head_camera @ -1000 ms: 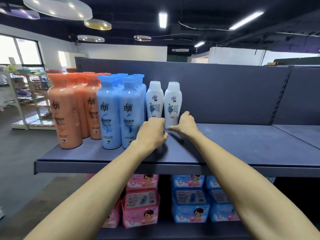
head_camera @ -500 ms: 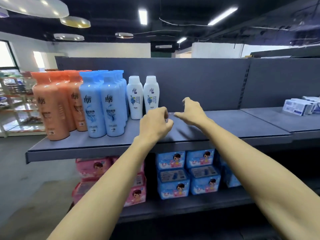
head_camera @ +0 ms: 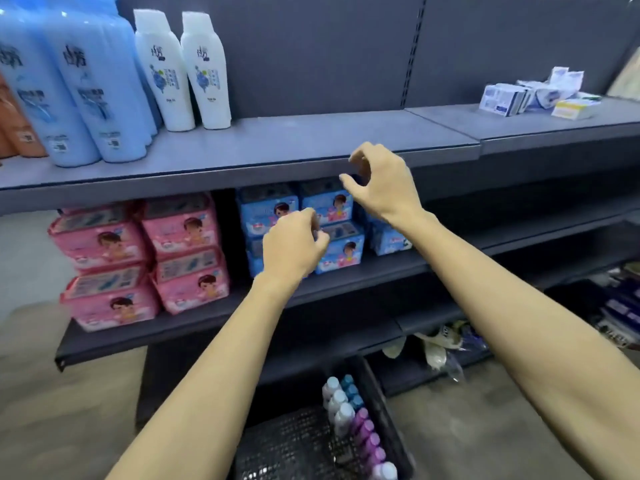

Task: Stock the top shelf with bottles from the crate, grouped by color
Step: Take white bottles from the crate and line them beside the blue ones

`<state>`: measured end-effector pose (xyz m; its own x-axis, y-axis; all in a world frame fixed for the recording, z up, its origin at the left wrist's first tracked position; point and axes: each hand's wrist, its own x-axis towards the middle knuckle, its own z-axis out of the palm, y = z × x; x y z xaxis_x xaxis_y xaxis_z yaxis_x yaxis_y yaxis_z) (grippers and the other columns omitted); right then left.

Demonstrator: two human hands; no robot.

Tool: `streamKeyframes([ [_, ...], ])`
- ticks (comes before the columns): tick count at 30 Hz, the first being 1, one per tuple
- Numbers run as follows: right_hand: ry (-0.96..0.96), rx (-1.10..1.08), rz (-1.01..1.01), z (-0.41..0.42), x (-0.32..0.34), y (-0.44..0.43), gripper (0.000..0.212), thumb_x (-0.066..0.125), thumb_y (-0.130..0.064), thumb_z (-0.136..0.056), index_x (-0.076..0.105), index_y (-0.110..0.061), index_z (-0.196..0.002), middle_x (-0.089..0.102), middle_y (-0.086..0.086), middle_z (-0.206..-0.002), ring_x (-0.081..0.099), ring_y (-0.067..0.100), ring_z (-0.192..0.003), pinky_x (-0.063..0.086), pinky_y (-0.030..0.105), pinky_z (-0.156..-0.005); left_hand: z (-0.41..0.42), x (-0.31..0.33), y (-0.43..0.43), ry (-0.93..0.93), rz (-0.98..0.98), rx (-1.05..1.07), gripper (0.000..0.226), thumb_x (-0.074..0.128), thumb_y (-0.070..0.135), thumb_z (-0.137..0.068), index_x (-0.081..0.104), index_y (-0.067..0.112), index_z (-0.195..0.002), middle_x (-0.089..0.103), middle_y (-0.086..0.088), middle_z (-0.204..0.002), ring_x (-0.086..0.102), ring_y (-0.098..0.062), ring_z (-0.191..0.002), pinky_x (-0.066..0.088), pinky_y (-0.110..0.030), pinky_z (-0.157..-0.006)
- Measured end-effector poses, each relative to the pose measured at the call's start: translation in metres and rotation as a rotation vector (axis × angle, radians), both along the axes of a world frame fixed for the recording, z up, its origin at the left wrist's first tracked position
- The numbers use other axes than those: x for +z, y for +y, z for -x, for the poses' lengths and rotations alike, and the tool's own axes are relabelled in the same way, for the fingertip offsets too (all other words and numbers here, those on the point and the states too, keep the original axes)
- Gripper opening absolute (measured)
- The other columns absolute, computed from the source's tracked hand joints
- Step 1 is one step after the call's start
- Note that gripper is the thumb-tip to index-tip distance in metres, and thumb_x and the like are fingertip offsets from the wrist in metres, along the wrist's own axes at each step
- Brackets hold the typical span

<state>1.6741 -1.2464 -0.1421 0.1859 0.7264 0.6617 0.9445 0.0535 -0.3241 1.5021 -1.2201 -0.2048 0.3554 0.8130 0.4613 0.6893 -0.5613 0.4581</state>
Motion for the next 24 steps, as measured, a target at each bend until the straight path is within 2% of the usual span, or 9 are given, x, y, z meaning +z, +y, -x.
streamKeyframes([
  [3,0.059,-0.008,0.073,-0.007,-0.045,-0.019,0.028,0.068,-0.037,-0.083,0.059,-0.018,-0.101,0.058,-0.006,-0.082,0.055,0.013,-0.076,0.05,0.035,-0.071,-0.01,-0.043,-0.023,-0.015,0.114,-0.003,0.011,0.057,0.028,-0.083,0.06,0.019,-0.087,0.065,0.006,-0.084,0.058,-0.02,-0.082,0.037,-0.03,-0.063],
  [7,0.135,-0.034,0.273,-0.014,-0.13,-0.049,0.028,0.069,-0.037,-0.083,0.055,-0.02,-0.102,0.059,-0.006,-0.084,0.056,0.014,-0.077,0.051,0.037,-0.071,-0.017,-0.109,-0.061,0.011,0.261,-0.014,0.009,0.056,0.029,-0.085,0.058,0.02,-0.088,0.062,0.006,-0.084,0.056,-0.018,-0.08,0.041,-0.032,-0.063],
  [10,0.22,-0.069,0.432,-0.014,-0.202,-0.076,0.032,0.071,-0.037,-0.082,0.055,-0.021,-0.105,0.059,-0.007,-0.088,0.057,0.014,-0.079,0.052,0.037,-0.072,-0.015,-0.159,-0.087,0.068,0.376,-0.026,0.008,0.055,0.028,-0.085,0.058,0.021,-0.089,0.062,0.007,-0.086,0.058,-0.017,-0.081,0.044,-0.033,-0.065],
  [13,0.317,-0.103,0.581,-0.012,-0.273,-0.101,0.034,0.073,-0.035,-0.081,0.056,-0.019,-0.106,0.059,-0.006,-0.091,0.058,0.016,-0.083,0.052,0.04,-0.076,-0.012,-0.205,-0.106,0.12,0.498,-0.02,0.008,0.055,0.026,-0.084,0.059,0.021,-0.09,0.063,0.006,-0.089,0.058,-0.018,-0.086,0.049,-0.037,-0.072],
  [19,0.467,-0.164,0.835,-0.013,-0.394,-0.129,0.037,0.074,-0.033,-0.079,0.054,-0.02,-0.107,0.061,-0.002,-0.096,0.061,0.021,-0.091,0.051,0.039,-0.079,-0.006,-0.288,-0.126,0.201,0.694,-0.013,0.011,0.053,0.025,-0.085,0.059,0.02,-0.093,0.064,0.004,-0.092,0.06,-0.022,-0.089,0.05,-0.04,-0.075],
  [24,0.557,-0.181,0.963,-0.012,-0.471,-0.125,0.039,0.072,-0.032,-0.082,0.055,-0.018,-0.113,0.063,0.005,-0.103,0.062,0.028,-0.094,0.053,0.043,-0.081,-0.007,-0.348,-0.131,0.156,0.822,0.065,0.007,0.059,0.024,-0.082,0.06,0.023,-0.089,0.064,0.007,-0.083,0.062,-0.017,-0.08,0.051,-0.037,-0.072],
])
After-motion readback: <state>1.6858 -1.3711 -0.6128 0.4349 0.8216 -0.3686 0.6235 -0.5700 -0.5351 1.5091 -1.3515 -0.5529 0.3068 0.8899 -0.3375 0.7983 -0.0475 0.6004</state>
